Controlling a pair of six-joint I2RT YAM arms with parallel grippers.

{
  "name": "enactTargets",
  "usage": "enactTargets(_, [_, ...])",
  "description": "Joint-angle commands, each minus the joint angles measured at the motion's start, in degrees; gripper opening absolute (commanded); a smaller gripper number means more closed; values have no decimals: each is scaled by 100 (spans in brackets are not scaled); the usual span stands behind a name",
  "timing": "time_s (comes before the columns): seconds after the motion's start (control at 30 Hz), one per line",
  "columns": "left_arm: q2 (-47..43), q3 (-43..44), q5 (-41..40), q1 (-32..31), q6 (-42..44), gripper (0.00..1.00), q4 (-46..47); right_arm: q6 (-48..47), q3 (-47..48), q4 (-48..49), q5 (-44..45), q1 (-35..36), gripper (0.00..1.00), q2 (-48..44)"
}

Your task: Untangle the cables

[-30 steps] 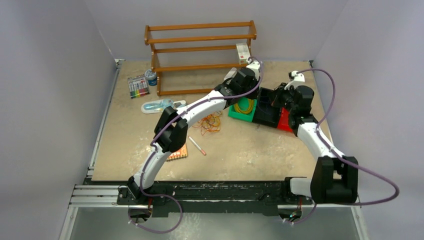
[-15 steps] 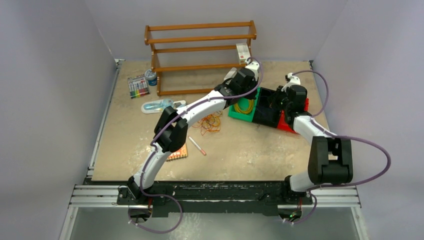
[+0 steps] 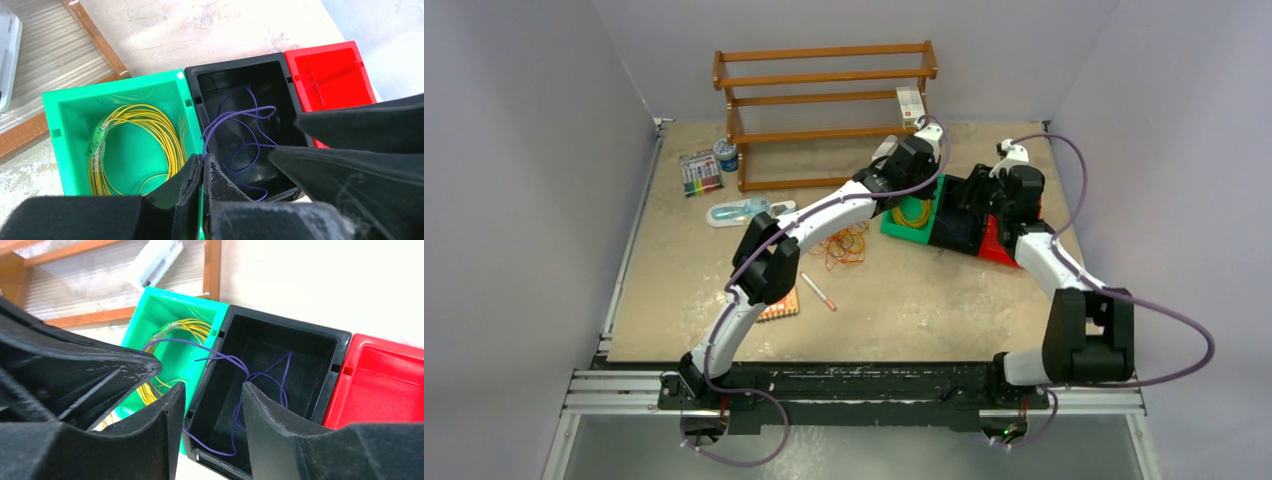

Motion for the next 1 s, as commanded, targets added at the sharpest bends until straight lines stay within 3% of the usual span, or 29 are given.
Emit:
enactTargets(0.0, [-91, 305, -59, 9, 103, 0, 110, -103, 269, -361, 276, -19, 51, -645])
enactTargets(0.17, [-34, 452, -46, 2, 162, 0, 64, -94, 91, -547, 689, -19, 56, -1327])
enactTargets(0.53, [626, 1498, -152, -261, 481, 0, -386, 12, -268, -765, 1565, -19, 58, -2585])
enactTargets(0.9, [1087, 1808, -97, -358, 465, 0, -426, -95, -376, -920, 1628, -23, 58, -2790])
enactTargets(0.97, [1072, 1806, -73, -360, 471, 7, -444, -93, -427, -887, 1565, -19, 58, -2800])
